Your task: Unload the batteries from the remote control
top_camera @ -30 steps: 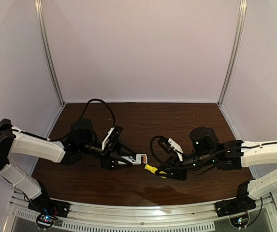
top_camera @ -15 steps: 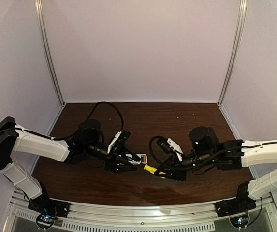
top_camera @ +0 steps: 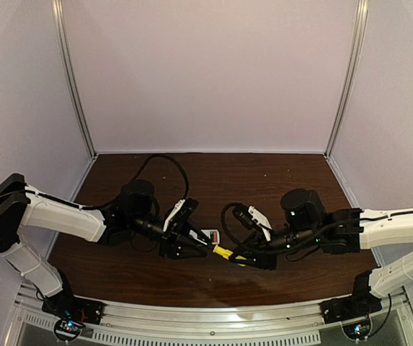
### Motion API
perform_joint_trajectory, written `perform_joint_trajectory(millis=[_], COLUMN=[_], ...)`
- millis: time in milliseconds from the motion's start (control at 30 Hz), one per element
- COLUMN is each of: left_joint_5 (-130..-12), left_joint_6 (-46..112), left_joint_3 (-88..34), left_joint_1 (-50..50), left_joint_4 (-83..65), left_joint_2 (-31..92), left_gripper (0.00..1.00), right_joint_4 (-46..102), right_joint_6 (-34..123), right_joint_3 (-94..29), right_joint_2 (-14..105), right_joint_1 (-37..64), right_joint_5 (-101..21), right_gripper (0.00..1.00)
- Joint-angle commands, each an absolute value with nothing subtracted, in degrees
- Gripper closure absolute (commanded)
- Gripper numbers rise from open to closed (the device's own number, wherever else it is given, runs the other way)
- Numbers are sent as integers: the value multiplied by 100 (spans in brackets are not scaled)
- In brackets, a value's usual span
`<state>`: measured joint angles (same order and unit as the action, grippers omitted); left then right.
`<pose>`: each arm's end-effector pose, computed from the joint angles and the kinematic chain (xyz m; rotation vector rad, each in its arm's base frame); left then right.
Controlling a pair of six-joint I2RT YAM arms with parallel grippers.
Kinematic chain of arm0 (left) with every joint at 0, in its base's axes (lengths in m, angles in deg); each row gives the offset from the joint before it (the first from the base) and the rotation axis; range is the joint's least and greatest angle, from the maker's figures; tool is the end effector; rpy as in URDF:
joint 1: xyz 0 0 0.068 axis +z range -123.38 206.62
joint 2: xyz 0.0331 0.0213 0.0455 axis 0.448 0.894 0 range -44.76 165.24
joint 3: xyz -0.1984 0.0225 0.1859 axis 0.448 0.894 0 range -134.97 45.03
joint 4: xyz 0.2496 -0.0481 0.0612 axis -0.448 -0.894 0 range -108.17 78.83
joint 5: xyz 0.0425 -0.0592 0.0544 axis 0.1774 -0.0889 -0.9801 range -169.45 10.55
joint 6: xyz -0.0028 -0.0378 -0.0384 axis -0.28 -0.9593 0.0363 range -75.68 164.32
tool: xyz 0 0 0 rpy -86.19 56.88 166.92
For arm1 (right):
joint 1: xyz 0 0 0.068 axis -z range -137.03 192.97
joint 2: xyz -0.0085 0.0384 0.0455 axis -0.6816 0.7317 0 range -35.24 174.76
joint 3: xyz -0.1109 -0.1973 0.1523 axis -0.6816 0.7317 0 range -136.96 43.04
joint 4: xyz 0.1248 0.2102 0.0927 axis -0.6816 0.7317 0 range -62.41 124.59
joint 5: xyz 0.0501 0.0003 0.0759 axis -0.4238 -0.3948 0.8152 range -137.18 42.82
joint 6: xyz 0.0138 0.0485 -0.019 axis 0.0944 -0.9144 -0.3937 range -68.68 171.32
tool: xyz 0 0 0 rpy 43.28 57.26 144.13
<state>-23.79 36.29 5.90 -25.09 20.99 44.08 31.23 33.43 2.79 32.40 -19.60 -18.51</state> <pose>0.1682 -0.2605 0.2010 1.4085 1.5112 -1.5850 0.1023 0.2340 0.2440 -1.1954 2.0240 1.3035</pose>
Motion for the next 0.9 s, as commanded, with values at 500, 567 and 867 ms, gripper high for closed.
perform_joint_trajectory(millis=[500,567,867], left_joint_5=[-2544,-2547,-2712], left_joint_6=[3610,3600,3381], left_joint_3=[346,341,294], left_joint_1=[-2618,-2623,-2630], left_joint_4=[2230,2231,2284], left_joint_2=[4550,4550,4544], left_gripper=[91,98,100], right_joint_4=[2969,2968,2929], right_joint_6=[3425,3424,3399], right_joint_3=[103,112,188], right_joint_2=[3314,3314,3057], right_joint_1=[-2051,-2052,-2062], right_joint_5=[-2013,-2011,-2661], right_gripper=[100,100,33])
